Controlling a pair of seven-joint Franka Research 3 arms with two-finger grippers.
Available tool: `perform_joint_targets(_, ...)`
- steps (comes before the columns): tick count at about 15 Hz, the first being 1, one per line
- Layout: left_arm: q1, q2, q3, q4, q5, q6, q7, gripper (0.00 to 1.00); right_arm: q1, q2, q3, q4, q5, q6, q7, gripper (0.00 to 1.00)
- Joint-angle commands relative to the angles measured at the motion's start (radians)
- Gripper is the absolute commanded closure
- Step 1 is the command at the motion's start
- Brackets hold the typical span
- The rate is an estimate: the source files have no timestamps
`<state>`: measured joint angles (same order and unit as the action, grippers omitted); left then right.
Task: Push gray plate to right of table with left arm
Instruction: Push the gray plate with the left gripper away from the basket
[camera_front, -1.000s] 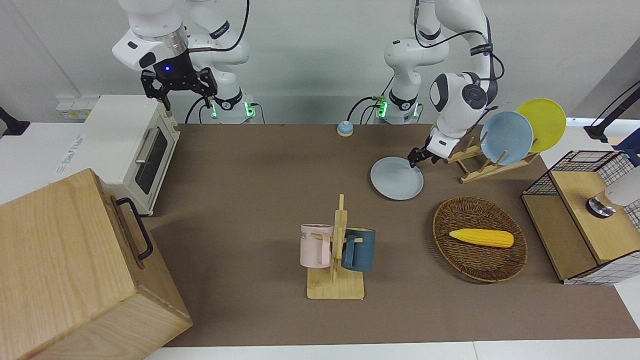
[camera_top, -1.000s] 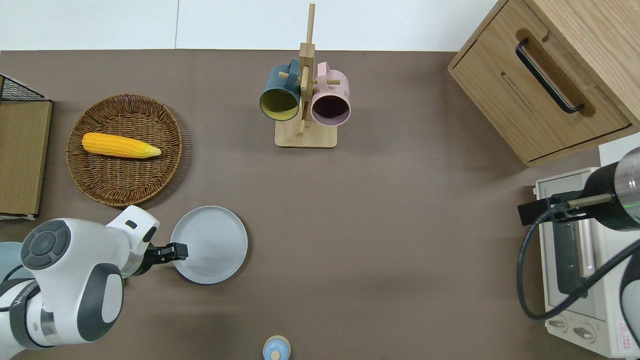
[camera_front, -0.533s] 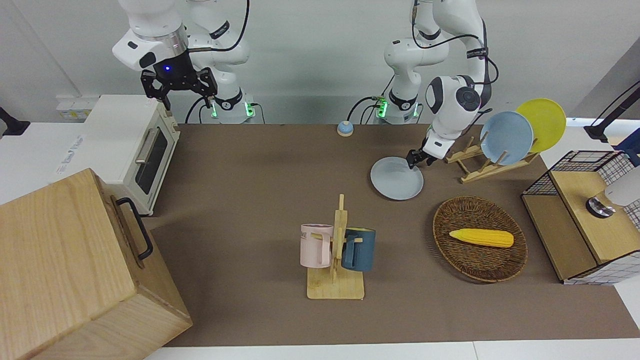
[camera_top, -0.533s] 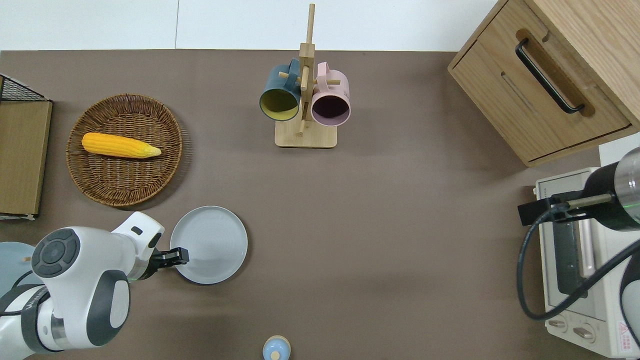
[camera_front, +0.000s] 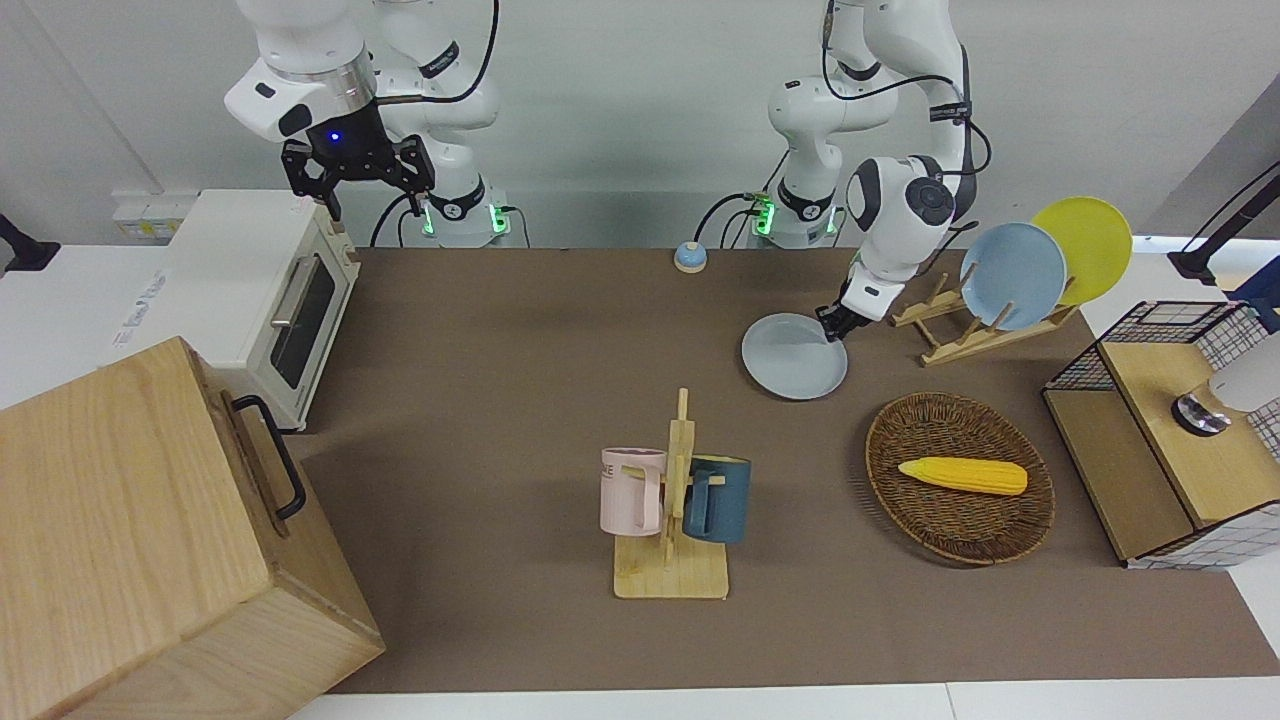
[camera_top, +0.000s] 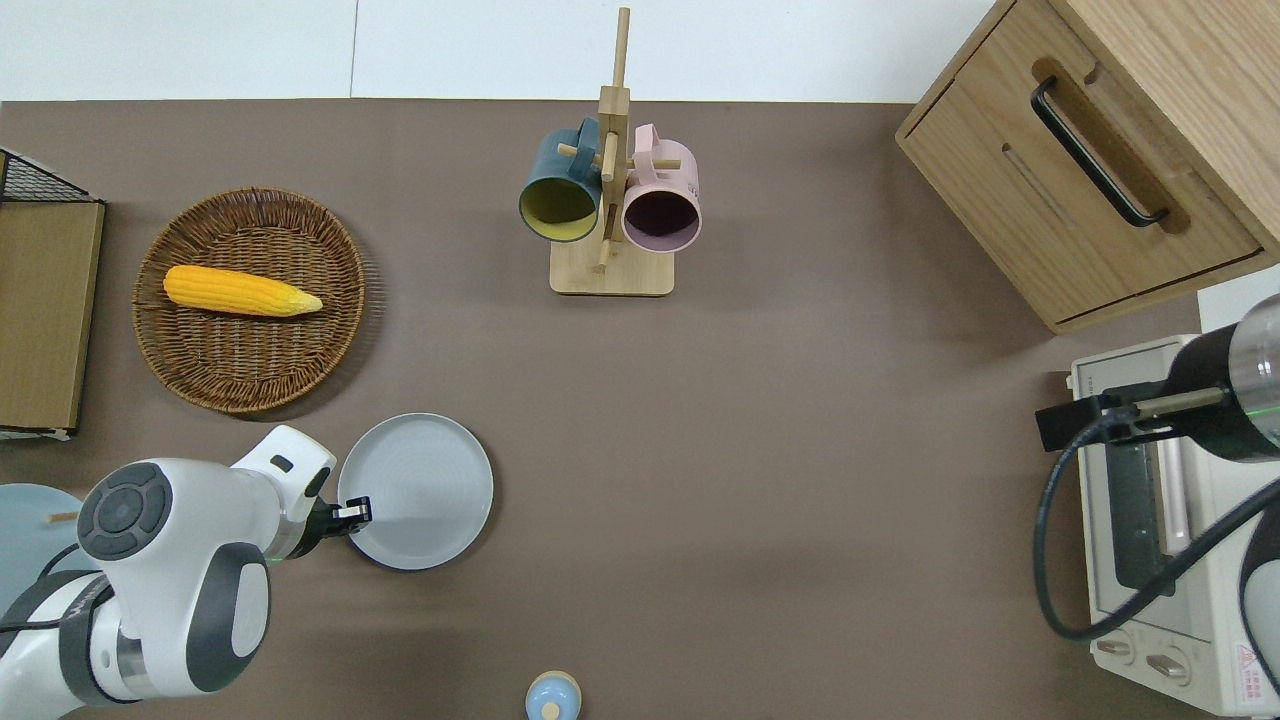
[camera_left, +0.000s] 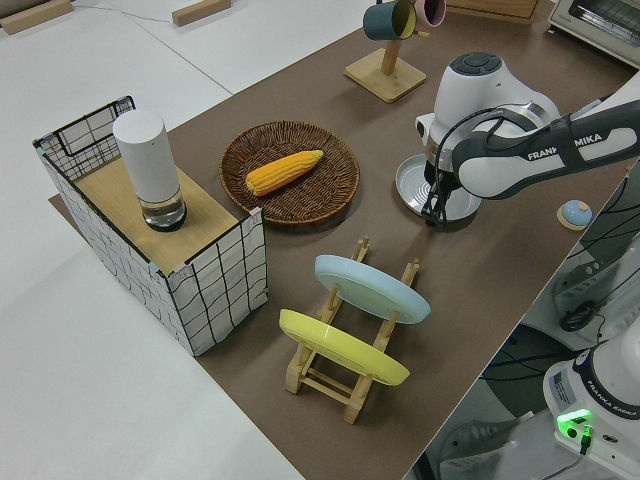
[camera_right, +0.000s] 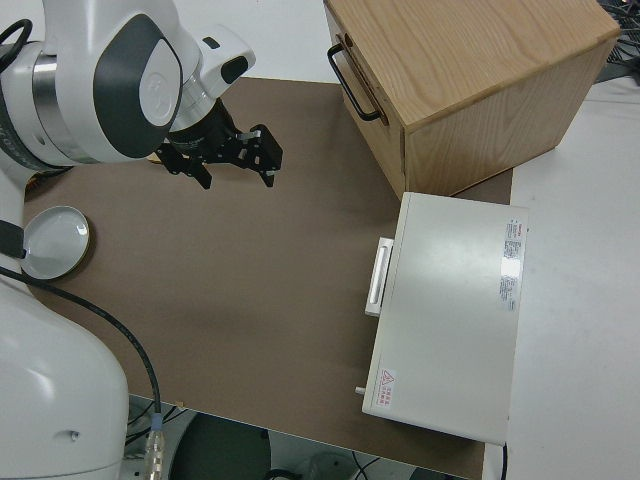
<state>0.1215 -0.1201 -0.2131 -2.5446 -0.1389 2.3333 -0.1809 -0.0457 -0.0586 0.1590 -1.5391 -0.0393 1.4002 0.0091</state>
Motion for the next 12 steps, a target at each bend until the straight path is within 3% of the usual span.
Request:
perform_joint_targets(1,-0.014,0.005,0.006,-0.013,-0.016,0.037,0.008,0.97,-0.008,-0.01,0.005,-0.004,0.001,-0.012,-0.008,0.005)
perform_joint_targets(7,-0.017,0.016,0.003,0.001,-0.025,0.037,-0.002,1.0,-0.008,-0.01,0.005,-0.004,-0.001,-0.012,-0.008,0.005)
perform_joint_targets(12,-0.133,0.023,0.0,0.018,-0.064,0.035,-0.104,1.0,-0.008,-0.01,0.005,-0.004,-0.001,-0.012,-0.008,0.005)
